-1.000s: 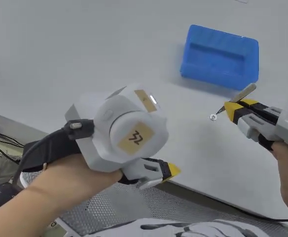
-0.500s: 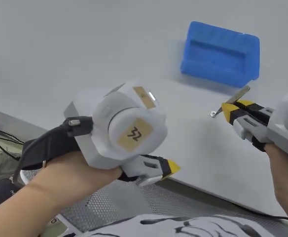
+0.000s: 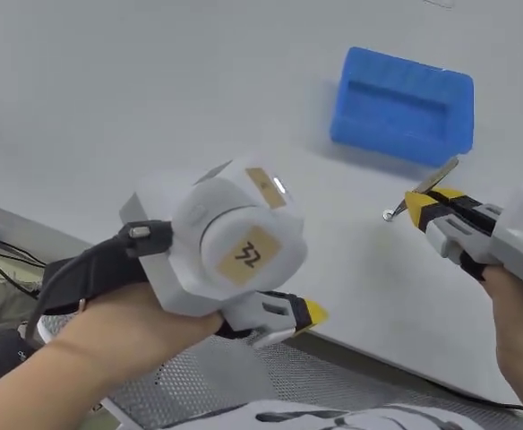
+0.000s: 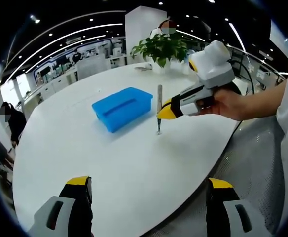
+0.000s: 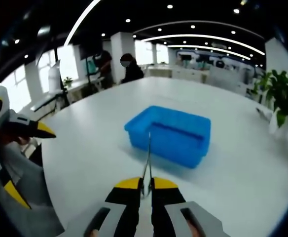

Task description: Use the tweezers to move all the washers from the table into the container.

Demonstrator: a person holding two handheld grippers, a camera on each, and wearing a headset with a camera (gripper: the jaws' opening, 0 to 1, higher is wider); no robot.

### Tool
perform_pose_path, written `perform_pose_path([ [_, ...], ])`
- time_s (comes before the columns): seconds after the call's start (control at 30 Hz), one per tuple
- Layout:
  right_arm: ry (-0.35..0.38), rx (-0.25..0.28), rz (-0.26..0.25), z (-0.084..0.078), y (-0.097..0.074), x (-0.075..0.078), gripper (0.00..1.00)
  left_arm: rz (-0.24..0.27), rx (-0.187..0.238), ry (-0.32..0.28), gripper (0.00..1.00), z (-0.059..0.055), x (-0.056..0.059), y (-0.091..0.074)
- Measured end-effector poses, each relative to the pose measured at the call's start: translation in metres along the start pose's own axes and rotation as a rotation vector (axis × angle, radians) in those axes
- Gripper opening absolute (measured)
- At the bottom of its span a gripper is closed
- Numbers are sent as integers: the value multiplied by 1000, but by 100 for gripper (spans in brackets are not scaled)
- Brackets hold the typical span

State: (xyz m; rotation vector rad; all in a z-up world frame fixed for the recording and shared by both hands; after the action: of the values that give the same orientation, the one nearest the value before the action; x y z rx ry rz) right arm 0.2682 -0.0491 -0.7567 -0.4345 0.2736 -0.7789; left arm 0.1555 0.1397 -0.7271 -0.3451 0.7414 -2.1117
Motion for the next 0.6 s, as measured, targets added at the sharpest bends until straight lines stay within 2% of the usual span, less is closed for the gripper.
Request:
perform_pose_path([
  [0.6,-3,9,-3,1,4,1,4,2,1,1,99,0,-1,0],
])
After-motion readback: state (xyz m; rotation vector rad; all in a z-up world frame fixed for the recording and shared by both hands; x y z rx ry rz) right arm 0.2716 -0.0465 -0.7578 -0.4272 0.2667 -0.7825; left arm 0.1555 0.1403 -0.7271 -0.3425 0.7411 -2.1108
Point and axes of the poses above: the centre of the closed fingertips' face, and the gripper's own axes: y roughly forward along the fingers, x roughly to its right, z roughly out of its top, the point moved 9 cm from there along -y, roughly backward along the fingers, and after that the axes turned 8 degrees about x, right-handed, at the moved point
